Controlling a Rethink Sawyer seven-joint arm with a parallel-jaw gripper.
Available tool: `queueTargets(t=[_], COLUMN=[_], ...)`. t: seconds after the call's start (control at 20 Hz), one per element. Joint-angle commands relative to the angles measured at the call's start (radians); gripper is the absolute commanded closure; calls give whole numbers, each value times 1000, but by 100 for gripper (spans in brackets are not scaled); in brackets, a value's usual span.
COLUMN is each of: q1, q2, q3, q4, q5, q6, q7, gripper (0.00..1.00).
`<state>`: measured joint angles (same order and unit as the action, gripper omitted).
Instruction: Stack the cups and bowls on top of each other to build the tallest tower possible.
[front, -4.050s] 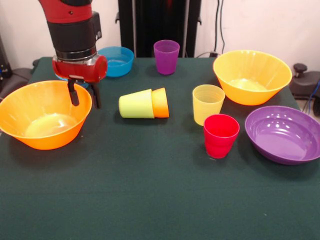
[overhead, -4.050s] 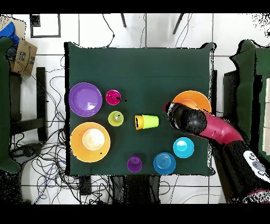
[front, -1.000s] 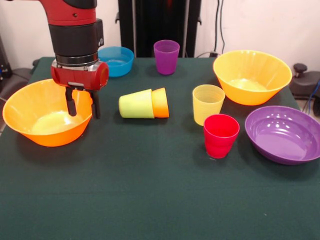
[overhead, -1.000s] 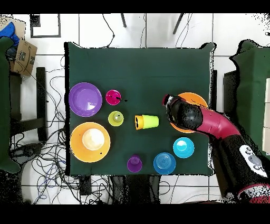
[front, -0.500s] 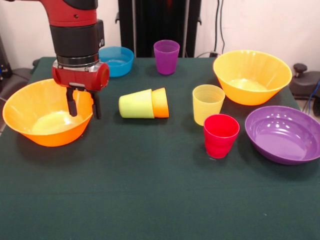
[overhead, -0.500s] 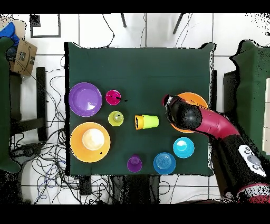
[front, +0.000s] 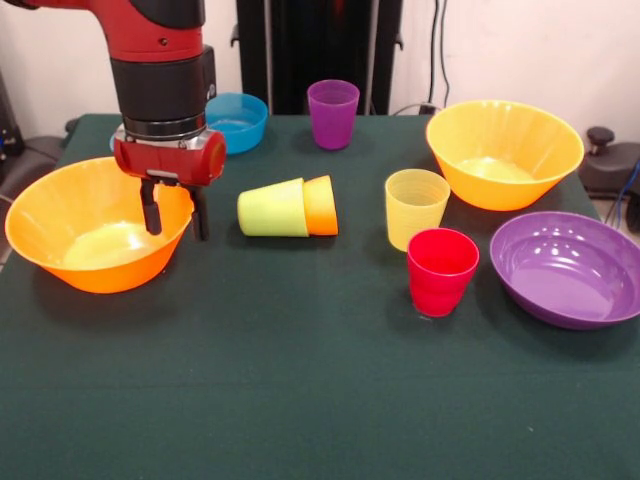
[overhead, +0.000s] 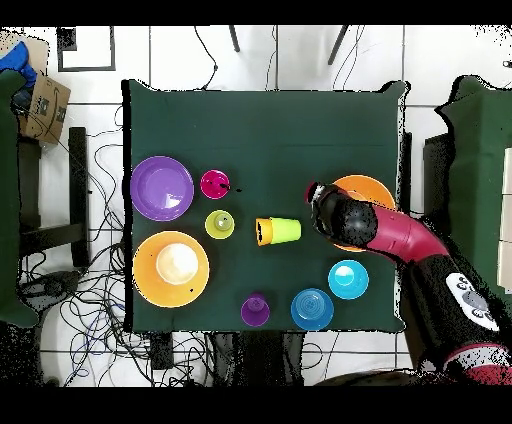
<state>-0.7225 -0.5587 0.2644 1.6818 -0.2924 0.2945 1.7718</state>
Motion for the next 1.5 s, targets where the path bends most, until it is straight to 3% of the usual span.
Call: queueTargets(t=[0.05,0.35,0.65,1.5], q1=[40,55,111,293], q2=[68,14,-69,7], q3=[-5,-4,-32,-119], q4=[-27,32,93,62], q5=[-48,-15,37,189], q6=[-52,-29,-3,-117], q7=[68,101,176,339], gripper=[0,0,0,0])
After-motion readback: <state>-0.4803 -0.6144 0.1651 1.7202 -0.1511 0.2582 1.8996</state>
